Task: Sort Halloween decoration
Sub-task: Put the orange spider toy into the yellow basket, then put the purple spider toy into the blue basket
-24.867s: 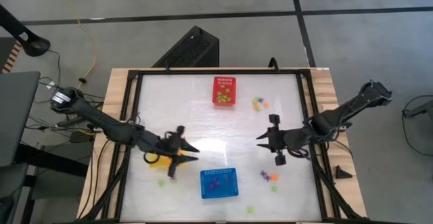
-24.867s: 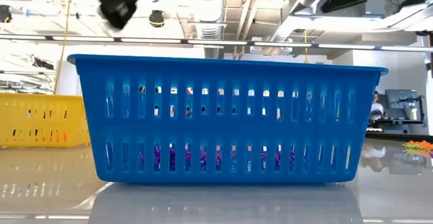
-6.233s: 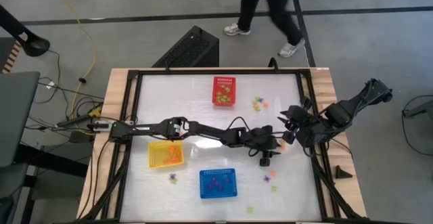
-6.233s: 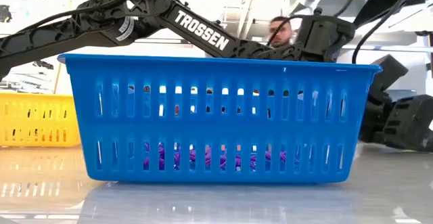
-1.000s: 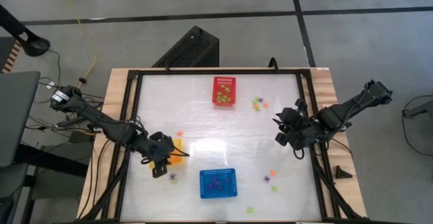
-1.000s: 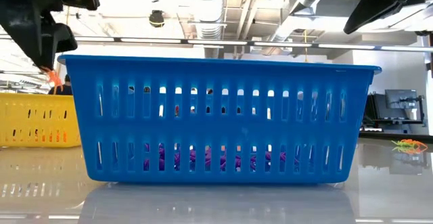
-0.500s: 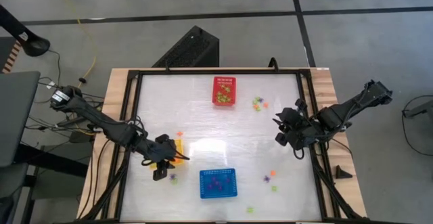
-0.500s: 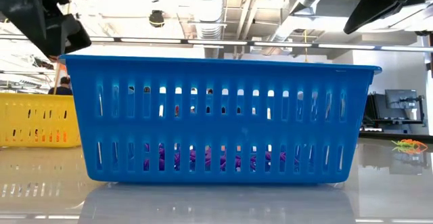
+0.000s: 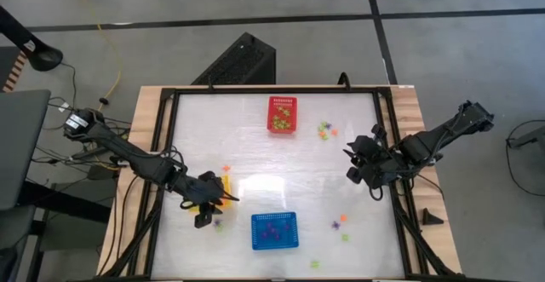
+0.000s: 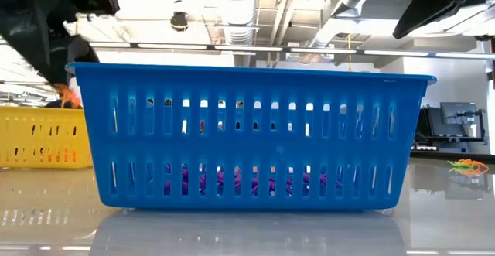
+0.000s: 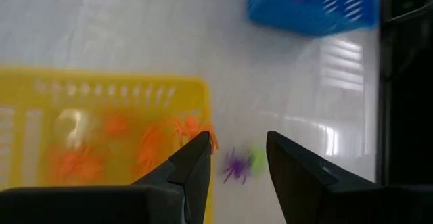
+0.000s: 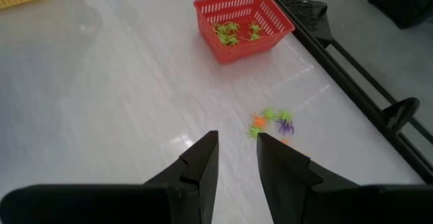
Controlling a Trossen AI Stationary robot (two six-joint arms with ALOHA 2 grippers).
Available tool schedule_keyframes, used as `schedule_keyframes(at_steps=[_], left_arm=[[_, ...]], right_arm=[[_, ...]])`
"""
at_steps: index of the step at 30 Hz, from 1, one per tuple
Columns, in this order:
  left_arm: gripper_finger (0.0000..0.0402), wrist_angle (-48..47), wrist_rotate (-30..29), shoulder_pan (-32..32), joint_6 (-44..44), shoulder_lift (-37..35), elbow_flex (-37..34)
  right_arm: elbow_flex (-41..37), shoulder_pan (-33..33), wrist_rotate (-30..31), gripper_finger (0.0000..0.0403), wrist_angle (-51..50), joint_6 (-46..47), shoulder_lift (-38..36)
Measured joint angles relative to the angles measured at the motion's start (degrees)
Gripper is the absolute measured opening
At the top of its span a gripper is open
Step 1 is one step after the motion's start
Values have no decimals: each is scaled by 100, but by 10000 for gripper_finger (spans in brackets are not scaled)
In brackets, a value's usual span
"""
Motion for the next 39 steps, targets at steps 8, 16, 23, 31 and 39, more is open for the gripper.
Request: schedule_keyframes(at_steps=[8, 16, 23, 31, 39], left_arm=[[132, 639, 8, 131, 401, -7, 0], [132, 218, -18, 394, 283, 25, 0], [132, -131, -325, 635, 247, 25, 0], [132, -467, -330, 802, 125, 25, 0], [132, -952, -31, 927, -127, 23, 1]], right_arm=[[0, 0, 0, 134, 0, 0, 2], [2, 0, -2, 134, 0, -2, 1], [2, 0, -2, 134, 0, -2, 1], [2, -2, -2, 134, 0, 0, 0], [2, 0, -2, 134, 0, -2, 1]])
